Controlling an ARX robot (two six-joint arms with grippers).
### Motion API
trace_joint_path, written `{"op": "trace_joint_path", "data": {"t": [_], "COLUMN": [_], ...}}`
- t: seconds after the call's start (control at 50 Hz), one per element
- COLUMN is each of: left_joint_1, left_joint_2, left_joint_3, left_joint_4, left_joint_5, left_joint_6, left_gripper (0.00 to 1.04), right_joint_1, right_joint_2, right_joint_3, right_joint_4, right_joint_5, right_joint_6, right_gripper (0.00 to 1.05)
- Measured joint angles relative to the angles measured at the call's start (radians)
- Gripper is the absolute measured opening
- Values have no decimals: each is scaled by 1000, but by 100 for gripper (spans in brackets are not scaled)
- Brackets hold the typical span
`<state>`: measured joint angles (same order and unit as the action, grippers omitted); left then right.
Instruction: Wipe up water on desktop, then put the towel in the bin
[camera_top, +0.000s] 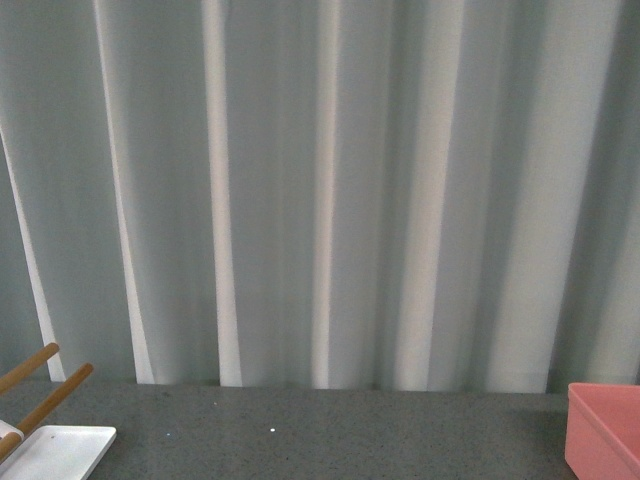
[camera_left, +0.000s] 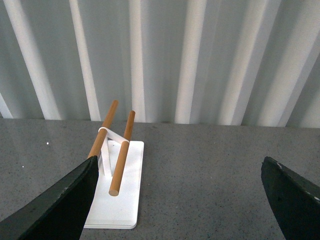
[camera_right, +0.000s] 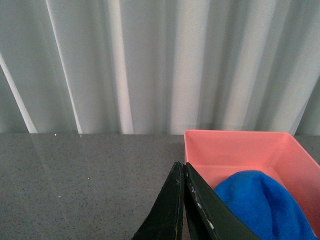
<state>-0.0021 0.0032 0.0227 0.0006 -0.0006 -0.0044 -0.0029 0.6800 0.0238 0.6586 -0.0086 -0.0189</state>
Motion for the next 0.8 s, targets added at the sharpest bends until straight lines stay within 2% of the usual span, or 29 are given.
{"op": "trace_joint_path", "data": {"t": [0.58, 0.8], "left_joint_1": [0, 0], "left_joint_2": [0, 0], "left_joint_3": [0, 0], "left_joint_4": [0, 0], "left_joint_5": [0, 0], "left_joint_6": [0, 0], "left_gripper": [98, 98], "right_joint_1": [0, 0], "right_joint_2": [-370, -441], "right_joint_3": [-3, -3], "right_joint_4": [-346, -416], "right_joint_5": [2, 4], "right_joint_6": [2, 5], "right_gripper": [3, 3]}}
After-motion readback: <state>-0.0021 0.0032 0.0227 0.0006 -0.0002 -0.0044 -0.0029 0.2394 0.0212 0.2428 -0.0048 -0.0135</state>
